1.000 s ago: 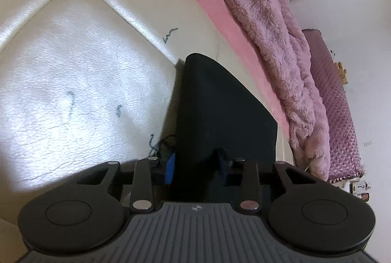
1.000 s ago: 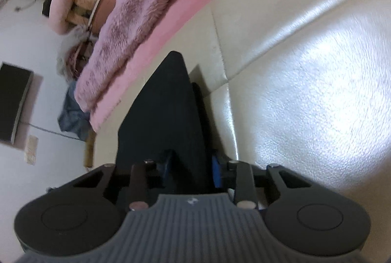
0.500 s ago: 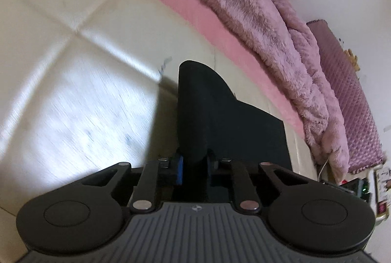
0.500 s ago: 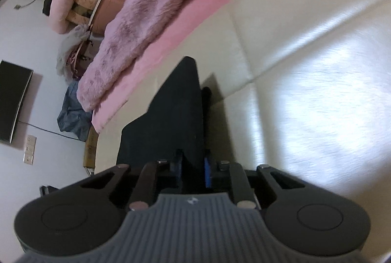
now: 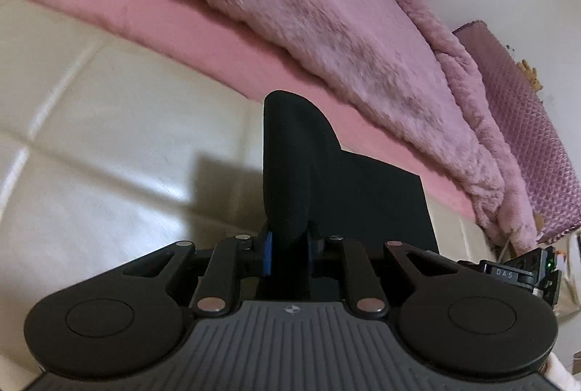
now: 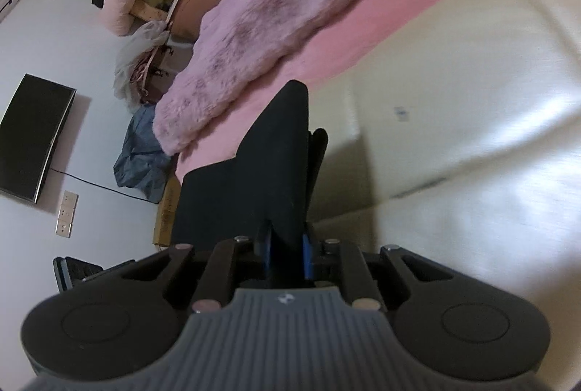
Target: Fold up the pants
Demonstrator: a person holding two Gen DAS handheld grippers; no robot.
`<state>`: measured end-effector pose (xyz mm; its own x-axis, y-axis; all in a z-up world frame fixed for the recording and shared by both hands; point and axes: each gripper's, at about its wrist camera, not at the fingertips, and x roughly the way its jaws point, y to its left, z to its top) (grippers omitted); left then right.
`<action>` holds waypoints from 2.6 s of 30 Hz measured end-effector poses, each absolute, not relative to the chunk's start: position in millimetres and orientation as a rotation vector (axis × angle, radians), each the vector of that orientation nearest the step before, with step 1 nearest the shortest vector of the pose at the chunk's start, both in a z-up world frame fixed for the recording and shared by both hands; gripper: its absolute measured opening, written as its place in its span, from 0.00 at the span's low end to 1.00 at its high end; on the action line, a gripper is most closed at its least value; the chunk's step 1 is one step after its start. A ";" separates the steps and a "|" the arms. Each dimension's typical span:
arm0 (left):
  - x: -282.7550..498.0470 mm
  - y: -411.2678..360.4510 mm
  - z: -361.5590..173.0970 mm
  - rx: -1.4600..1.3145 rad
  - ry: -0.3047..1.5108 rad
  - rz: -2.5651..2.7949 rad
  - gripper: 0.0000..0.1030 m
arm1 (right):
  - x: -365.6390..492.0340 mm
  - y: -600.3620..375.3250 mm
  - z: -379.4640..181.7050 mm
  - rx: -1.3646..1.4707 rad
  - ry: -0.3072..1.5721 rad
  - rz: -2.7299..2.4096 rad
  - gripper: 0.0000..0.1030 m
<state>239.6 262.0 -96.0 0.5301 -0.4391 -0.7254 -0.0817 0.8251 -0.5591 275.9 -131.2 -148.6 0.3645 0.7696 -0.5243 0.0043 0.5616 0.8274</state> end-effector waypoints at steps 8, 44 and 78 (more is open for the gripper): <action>278.7 292.7 -118.8 -0.572 1.035 -0.196 0.18 | 320.5 -74.3 -166.7 0.820 1.131 0.608 0.11; 214.8 263.9 -130.5 -0.241 0.997 -0.067 0.29 | 261.2 -16.7 -135.6 0.029 0.865 0.701 0.15; 78.6 130.0 70.6 0.073 0.519 0.191 0.88 | 122.0 -76.5 61.7 0.023 0.490 0.563 0.79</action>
<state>78.6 130.0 70.6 0.8513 0.1993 -0.4854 -0.1624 0.9797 0.1173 122.0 -76.5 61.7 0.7343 0.5173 -0.4396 -0.5065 0.8486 0.1525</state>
